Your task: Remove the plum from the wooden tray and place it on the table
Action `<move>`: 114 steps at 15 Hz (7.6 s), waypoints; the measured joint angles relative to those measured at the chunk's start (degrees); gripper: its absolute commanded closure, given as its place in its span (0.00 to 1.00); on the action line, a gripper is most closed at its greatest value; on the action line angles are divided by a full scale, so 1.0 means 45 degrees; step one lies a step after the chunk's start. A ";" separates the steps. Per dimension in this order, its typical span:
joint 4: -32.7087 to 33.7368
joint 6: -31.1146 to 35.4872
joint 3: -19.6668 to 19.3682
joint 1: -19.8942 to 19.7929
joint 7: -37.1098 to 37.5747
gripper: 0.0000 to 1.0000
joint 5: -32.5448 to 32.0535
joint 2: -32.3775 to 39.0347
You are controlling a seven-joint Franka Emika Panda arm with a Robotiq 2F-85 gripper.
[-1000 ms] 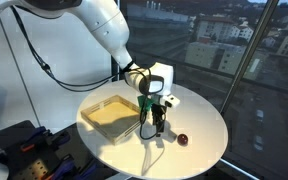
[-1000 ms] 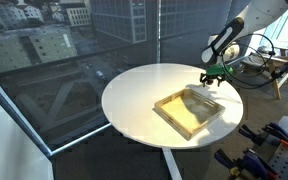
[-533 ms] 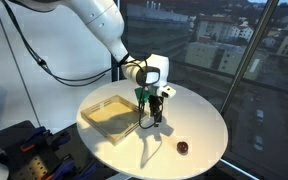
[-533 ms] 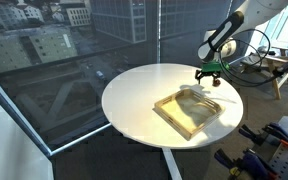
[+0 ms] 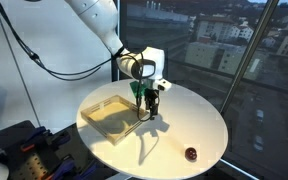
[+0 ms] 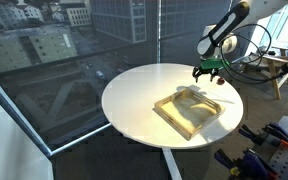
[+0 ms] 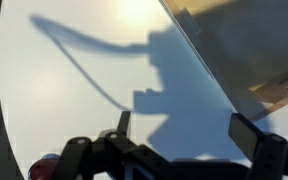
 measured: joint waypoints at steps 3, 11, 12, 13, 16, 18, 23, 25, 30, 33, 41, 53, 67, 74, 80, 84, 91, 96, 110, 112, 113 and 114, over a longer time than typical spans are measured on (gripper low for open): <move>-0.0350 -0.0073 0.0210 0.0012 -0.0324 0.00 0.0000 -0.0494; -0.0657 -0.0543 0.0471 0.0239 -0.0749 0.00 -0.0012 -0.1305; -0.0675 -0.0576 0.0493 0.0267 -0.0795 0.00 -0.0013 -0.1380; -0.0707 -0.0608 0.0522 0.0289 -0.0843 0.00 -0.0015 -0.1459; -0.0838 -0.0698 0.0644 0.0327 -0.1001 0.00 -0.0018 -0.1706; -0.0957 -0.0748 0.0749 0.0345 -0.1138 0.00 -0.0021 -0.1886; -0.1290 -0.0835 0.1016 0.0488 -0.1511 0.00 -0.0023 -0.2389; -0.1464 -0.0838 0.1148 0.0564 -0.1645 0.00 -0.0024 -0.2629; -0.2076 -0.0838 0.1459 0.0736 -0.1978 0.00 -0.0024 -0.3389; -0.2512 -0.0838 0.1597 0.0830 -0.2146 0.00 -0.0025 -0.3897; -0.3813 -0.0732 0.1803 0.1029 -0.2318 0.00 -0.0760 -0.5303; -0.4732 -0.0647 0.1897 0.1088 -0.2317 0.00 -0.1292 -0.6215; -0.4731 -0.0647 0.1907 0.1088 -0.2317 0.00 -0.1292 -0.6139; -0.4729 -0.0675 0.2122 0.1120 -0.2316 0.00 -0.1292 -0.6385; -0.4742 -0.1102 0.2436 0.1198 -0.2295 0.00 -0.1292 -0.6899; -0.4849 -0.1498 0.2597 0.1267 -0.2280 0.00 -0.1289 -0.7352; -0.5165 -0.1964 0.2859 0.1295 -0.2243 0.00 -0.1277 -0.8189; -0.5406 -0.2200 0.3012 0.1299 -0.2127 0.00 -0.1274 -0.8753; -0.6050 -0.3497 0.3192 0.1394 -0.2128 0.00 -0.0670 -1.0757; -0.6232 -0.3528 0.3201 0.1488 -0.2267 0.00 -0.0583 -1.1132; -0.6327 -0.3531 0.3205 0.1541 -0.2344 0.00 -0.0539 -1.1315; -0.6415 -0.3533 0.3208 0.1600 -0.2435 0.00 -0.0512 -1.1500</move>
